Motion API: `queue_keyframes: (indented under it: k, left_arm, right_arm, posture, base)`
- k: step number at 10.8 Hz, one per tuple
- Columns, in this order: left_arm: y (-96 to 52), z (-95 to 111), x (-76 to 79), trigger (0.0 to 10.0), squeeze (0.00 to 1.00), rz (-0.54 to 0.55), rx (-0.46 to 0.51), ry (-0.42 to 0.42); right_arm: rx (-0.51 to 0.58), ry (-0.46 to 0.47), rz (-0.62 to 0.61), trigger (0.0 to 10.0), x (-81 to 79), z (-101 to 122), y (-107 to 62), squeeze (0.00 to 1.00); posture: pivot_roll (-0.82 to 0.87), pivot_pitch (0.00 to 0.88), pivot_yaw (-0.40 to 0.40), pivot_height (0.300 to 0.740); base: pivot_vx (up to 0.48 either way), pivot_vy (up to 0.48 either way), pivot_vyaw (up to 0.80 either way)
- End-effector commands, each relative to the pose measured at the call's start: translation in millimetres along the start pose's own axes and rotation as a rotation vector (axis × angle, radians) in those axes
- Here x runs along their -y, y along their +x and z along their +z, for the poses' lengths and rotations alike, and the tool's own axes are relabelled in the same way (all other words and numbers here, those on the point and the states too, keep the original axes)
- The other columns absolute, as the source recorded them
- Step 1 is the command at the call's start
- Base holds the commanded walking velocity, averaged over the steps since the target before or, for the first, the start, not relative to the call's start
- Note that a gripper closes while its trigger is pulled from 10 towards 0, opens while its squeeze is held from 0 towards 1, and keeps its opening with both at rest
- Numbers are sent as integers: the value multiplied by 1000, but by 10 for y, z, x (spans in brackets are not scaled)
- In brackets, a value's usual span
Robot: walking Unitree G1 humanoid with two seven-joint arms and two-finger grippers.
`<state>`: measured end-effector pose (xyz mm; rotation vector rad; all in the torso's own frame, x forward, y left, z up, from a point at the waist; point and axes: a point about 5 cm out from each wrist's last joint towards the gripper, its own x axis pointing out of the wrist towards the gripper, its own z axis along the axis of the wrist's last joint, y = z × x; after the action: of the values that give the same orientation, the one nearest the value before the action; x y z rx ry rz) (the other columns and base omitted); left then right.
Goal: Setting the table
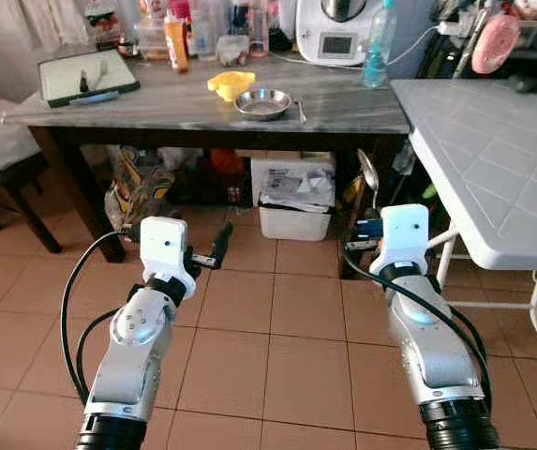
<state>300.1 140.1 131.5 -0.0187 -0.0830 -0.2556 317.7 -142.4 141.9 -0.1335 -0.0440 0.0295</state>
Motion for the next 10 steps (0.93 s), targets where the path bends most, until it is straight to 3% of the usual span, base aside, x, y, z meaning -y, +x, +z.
queue_keyframes:
  k: [1,4,10]
  left_arm:
    - [-6,34,-10,10000,0,-5,9,5]
    - [1,44,10,10000,0,-19,17,-2]
    - [0,41,17,10000,0,-27,17,-8]
  right_arm:
    - [29,4,-6,10000,-1,67,8,0]
    - [33,1,-13,10000,19,82,11,0]
    - [38,-4,-19,10000,38,93,13,0]
  posture:
    - [59,4,27,740]
    - [55,5,27,740]
    - [51,6,26,740]
  base:
    - [0,0,0]
    - [225,0,0]
    - [480,0,0]
